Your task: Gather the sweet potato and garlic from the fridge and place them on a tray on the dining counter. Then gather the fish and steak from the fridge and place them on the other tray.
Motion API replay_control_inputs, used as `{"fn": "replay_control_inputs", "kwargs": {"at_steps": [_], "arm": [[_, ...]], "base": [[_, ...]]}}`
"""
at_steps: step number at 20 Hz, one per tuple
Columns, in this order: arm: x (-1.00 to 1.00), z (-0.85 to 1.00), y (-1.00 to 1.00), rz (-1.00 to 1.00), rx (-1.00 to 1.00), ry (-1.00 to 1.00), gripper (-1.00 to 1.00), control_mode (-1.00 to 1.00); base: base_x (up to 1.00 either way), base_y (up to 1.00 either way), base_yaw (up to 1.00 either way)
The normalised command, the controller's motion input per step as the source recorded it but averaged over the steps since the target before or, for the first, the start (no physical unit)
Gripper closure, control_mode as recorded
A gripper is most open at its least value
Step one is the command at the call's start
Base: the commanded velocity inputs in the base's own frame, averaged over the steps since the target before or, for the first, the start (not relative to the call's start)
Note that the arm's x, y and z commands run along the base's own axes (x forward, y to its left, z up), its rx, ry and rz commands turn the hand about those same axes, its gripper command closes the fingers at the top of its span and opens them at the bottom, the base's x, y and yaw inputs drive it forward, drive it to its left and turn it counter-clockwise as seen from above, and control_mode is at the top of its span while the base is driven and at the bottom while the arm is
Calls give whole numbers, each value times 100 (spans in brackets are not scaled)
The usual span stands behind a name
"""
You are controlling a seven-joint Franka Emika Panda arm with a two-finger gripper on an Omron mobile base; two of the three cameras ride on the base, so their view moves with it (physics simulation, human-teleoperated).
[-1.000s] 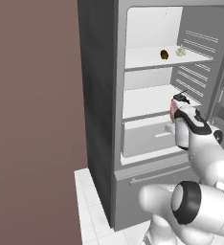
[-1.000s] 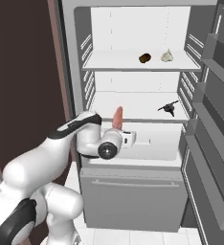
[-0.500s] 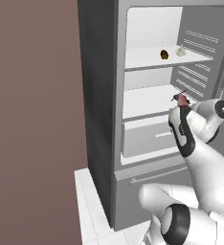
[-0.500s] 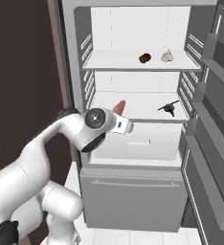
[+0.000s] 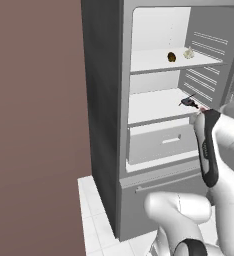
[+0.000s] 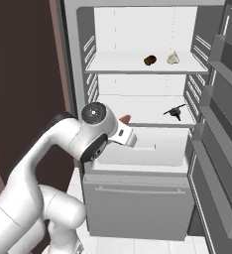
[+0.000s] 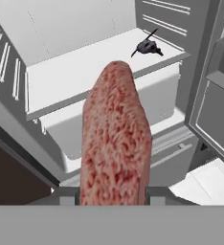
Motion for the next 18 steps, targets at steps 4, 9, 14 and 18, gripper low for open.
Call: {"fn": "replay_control_inputs", "kwargs": {"at_steps": [4, 9, 14, 18], "arm": [[-74, 5, 11, 0, 1, 4, 100, -100], [-22, -1, 30, 0, -1, 8, 100, -100], [0, -4, 16, 1, -1, 6, 100, -100], [-12, -18, 19, 3, -2, 1, 100, 100]], "base": [[0, 0, 0], [0, 0, 0], [0, 0, 0], [-16, 9, 0]]}}
